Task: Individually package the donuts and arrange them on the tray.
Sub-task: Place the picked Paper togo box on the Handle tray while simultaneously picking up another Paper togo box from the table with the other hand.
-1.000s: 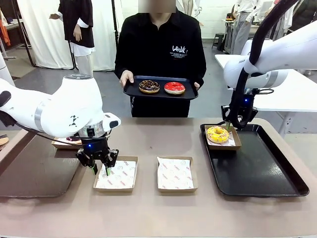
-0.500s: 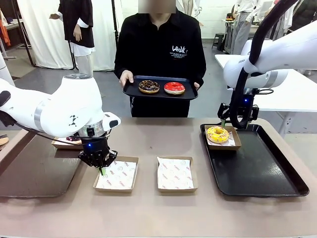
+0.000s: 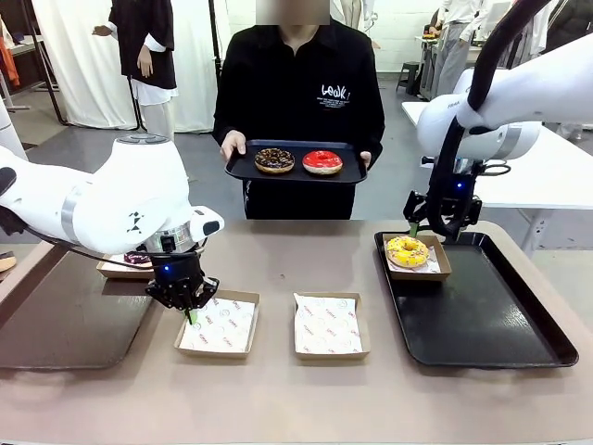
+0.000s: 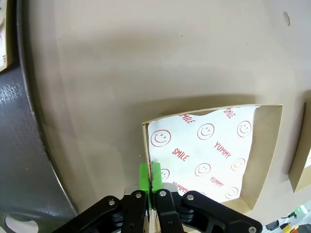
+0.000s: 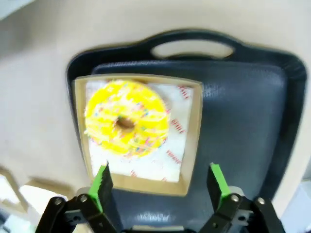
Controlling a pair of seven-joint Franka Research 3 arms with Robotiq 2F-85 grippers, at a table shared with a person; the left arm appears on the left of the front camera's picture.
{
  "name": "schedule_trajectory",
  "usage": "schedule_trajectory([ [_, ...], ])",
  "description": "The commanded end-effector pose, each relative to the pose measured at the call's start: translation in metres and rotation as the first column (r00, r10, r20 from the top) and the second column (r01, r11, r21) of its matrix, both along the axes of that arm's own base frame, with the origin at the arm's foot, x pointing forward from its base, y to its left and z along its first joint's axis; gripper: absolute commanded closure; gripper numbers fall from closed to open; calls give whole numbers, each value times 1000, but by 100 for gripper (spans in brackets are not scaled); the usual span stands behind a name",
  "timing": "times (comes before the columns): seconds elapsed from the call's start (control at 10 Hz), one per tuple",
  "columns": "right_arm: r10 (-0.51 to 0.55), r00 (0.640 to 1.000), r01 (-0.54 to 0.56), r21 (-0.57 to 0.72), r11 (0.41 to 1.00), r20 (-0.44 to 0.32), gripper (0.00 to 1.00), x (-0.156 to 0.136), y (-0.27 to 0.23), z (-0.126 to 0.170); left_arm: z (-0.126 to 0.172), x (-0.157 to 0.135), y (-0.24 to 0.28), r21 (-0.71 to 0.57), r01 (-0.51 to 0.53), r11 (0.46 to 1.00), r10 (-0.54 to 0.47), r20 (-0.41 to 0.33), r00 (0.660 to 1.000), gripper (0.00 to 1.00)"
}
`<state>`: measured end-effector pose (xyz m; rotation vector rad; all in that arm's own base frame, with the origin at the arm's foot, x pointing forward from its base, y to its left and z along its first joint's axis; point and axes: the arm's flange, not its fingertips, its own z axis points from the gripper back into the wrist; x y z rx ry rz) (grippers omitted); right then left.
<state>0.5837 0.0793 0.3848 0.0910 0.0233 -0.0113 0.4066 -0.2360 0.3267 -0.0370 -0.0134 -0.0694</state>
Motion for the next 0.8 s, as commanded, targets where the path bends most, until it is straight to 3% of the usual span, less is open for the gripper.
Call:
schedule_trajectory([
  [0.0,137,990,-135,242,961,7,0,-41,-27,26,24,-8,7,-44,-8,999,9,7,1000,100],
  [0.1,173,984,-180,364,914,51,0,-60,-50,41,41,-8,10,-70,-5,998,7,16,1000,100],
  [0.3,41,995,-84,531,843,92,0,-94,-112,63,85,-7,16,-112,10,994,-3,64,998,100],
  [0.7,-121,991,31,803,596,51,0,-112,-225,53,163,3,7,-86,5,996,7,141,990,100],
])
